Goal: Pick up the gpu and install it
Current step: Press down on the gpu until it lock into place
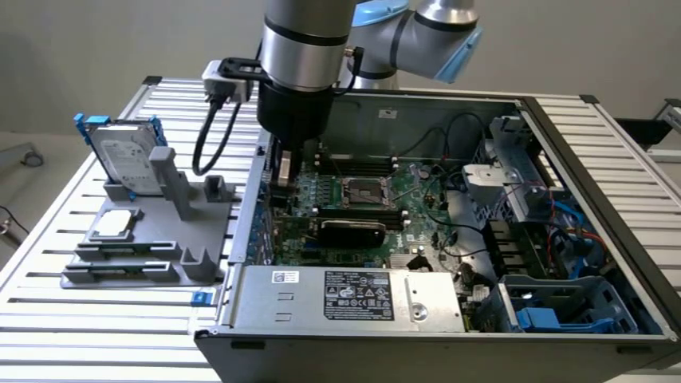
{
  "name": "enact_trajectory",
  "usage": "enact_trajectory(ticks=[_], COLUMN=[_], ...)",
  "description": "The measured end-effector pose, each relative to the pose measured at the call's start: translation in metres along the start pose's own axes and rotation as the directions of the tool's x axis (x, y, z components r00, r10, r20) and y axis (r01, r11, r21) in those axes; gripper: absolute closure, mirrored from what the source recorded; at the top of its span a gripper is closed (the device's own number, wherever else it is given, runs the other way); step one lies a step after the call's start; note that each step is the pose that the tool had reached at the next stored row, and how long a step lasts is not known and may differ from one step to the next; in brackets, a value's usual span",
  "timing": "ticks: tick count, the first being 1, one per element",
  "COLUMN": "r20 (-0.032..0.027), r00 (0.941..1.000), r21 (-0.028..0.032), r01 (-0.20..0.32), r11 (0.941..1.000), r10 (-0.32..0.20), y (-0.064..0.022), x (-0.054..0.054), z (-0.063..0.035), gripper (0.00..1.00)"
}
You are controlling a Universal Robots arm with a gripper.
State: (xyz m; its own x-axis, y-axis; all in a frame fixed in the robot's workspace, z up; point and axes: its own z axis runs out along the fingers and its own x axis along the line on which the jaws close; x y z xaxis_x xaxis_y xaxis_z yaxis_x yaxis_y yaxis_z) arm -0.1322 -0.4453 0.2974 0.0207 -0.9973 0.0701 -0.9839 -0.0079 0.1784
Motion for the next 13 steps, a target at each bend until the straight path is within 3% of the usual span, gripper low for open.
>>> enact_trajectory(ticks=[13], r20=[0.0020], r00=[1.0000], r21=[-0.0237], r01=[-0.010], r11=[0.9997], r10=[0.010], y=[0.0003], x=[-0.0011], z=[-0.0019], gripper=[0.89])
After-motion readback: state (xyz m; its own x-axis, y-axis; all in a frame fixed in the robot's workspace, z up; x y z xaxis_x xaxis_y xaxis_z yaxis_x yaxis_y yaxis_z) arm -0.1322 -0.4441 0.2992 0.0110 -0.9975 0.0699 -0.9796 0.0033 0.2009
